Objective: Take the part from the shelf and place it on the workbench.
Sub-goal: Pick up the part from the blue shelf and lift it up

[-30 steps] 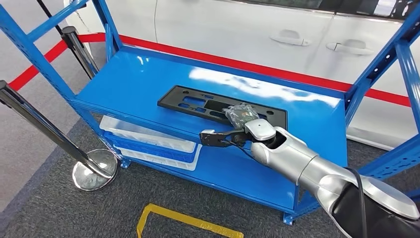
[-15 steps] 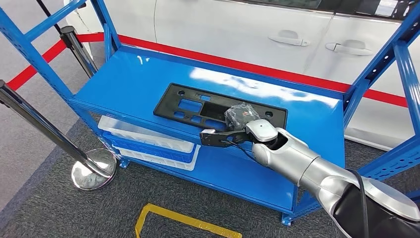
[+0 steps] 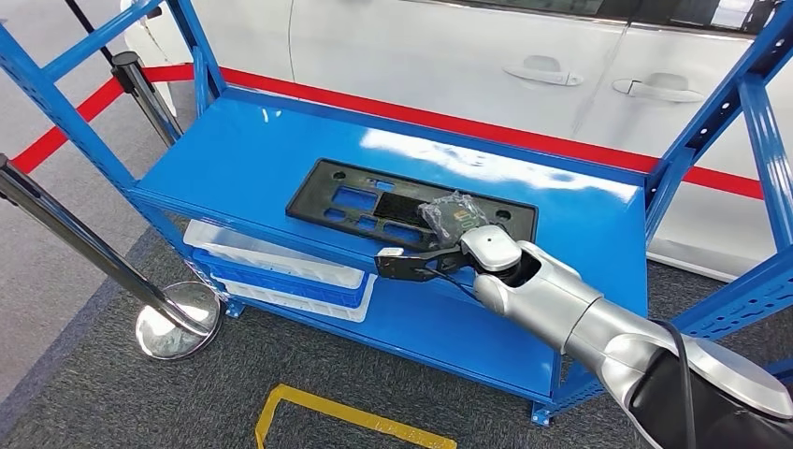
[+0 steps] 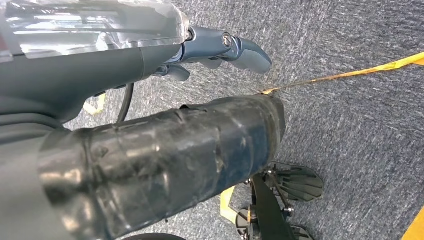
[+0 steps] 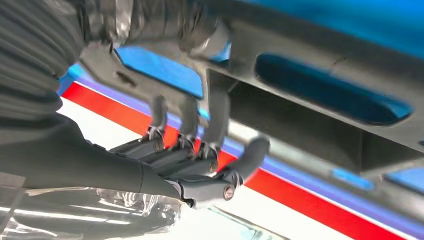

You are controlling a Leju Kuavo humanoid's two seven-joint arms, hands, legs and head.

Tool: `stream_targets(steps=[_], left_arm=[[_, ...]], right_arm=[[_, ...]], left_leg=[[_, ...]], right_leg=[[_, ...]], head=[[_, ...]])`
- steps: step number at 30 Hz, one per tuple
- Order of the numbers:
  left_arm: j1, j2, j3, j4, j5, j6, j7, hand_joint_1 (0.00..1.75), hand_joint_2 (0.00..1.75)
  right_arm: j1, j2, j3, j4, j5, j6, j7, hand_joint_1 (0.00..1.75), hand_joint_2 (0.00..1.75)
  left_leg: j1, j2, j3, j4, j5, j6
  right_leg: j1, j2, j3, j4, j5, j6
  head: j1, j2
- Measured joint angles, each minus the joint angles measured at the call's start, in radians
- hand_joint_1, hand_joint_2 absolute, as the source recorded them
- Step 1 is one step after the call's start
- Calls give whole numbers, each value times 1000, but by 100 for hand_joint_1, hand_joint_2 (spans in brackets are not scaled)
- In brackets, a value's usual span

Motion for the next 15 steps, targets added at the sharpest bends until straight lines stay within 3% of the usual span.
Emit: stream_targets(steps=[2, 6, 15], left_arm=[[0, 0, 0, 0, -1, -1, 0, 0, 0], [0, 0, 0, 0, -4, -2, -1, 0, 0], [0, 0, -3, 0, -6, -2, 0, 0, 0]], right_arm=[[0, 0, 0, -2, -3, 17, -1, 0, 0], [1, 0, 0, -5, -11, 25, -5, 0, 175], [1, 0, 0, -5, -17, 42, -10, 0, 175]], left_leg=[[0, 0, 0, 0, 0, 0], [0, 0, 0, 0, 0, 0], [0, 0, 0, 0, 0, 0]], right_leg=[[0, 0, 0, 0, 0, 0], [0, 0, 0, 0, 0, 0], [0, 0, 0, 0, 0, 0]], head=[[0, 0], [0, 0], [0, 0]])
